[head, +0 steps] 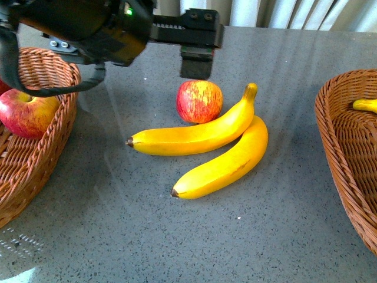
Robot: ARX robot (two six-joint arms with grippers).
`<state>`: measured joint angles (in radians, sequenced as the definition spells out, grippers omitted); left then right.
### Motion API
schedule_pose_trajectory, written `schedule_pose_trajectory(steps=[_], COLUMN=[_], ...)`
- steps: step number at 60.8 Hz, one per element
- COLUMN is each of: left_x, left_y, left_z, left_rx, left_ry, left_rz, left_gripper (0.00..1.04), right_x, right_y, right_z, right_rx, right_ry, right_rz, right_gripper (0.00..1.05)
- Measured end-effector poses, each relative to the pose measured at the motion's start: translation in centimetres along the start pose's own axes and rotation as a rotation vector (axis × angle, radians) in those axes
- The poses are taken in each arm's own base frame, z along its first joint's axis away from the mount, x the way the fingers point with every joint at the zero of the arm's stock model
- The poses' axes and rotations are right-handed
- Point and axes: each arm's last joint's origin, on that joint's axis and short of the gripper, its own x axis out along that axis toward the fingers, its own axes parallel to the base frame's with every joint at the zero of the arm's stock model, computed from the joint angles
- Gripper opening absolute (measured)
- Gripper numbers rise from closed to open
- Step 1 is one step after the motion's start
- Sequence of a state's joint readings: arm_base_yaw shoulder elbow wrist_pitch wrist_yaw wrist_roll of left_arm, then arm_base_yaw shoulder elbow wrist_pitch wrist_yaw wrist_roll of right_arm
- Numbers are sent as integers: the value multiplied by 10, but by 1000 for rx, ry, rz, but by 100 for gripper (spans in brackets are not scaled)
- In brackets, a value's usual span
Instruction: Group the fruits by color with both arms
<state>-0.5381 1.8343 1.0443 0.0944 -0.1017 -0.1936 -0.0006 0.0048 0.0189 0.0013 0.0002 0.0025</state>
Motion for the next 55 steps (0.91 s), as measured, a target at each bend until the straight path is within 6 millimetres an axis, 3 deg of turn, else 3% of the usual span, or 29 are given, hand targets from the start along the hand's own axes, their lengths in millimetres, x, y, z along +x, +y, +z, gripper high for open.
schedule_pose_trajectory(steps=[19, 55], left_x=[27, 59], left_y=[-29, -43], left_z=[4, -6], left_rx=[53, 78], left_ry=[58, 126], left_rz=[-106, -118], left_gripper=[96, 96], right_x=[0, 0], right_y=[0, 0], right_z=[0, 0], right_rx=[0, 0], right_ry=[0, 0], right_rz=[0, 0], right_gripper=[96, 96])
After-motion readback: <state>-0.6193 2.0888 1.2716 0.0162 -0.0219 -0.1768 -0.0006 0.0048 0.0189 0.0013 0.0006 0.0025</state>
